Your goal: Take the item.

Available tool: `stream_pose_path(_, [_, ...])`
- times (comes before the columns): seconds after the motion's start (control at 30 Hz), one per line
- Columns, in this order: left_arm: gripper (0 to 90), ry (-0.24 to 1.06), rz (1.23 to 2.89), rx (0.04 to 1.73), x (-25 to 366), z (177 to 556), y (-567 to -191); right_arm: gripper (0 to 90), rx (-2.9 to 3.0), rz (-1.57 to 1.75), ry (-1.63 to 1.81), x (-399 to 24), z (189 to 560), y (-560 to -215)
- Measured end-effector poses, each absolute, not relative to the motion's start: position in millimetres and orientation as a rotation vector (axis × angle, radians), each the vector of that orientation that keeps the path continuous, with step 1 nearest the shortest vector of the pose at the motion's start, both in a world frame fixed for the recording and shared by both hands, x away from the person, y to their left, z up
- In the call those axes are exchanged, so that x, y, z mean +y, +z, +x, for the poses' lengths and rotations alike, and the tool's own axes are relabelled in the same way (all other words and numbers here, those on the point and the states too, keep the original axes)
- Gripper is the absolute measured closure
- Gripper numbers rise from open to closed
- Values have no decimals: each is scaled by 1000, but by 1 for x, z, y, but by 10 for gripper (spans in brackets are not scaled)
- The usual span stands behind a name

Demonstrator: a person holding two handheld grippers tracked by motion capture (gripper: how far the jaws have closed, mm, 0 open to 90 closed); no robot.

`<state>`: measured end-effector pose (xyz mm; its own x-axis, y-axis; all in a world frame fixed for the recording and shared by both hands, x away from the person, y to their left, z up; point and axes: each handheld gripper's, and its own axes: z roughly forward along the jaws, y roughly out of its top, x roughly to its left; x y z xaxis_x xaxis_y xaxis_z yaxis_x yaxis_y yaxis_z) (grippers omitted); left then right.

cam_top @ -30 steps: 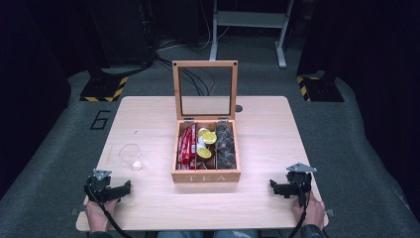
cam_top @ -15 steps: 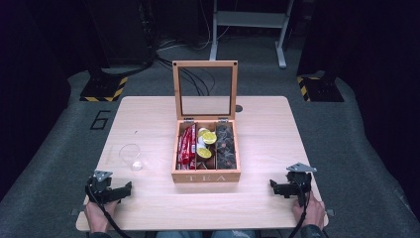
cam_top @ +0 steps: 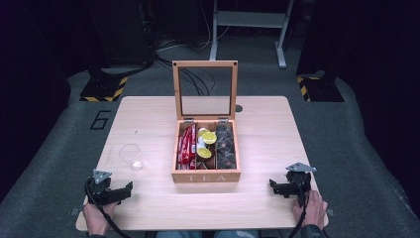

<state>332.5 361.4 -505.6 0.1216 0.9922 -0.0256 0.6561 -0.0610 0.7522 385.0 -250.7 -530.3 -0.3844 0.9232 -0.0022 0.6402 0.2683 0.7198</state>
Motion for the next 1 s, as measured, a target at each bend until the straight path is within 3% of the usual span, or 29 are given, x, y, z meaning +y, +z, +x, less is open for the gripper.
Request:
stream_pose_path(0.33, [0, 725, 1797, 1523, 351, 333, -467, 0, 2128, 1410, 907, -250, 386, -530])
stream_pose_path(1.0, [8, 723, 1841, 1363, 313, 345, -428, 0, 2131, 1398, 912, -250, 387, -530])
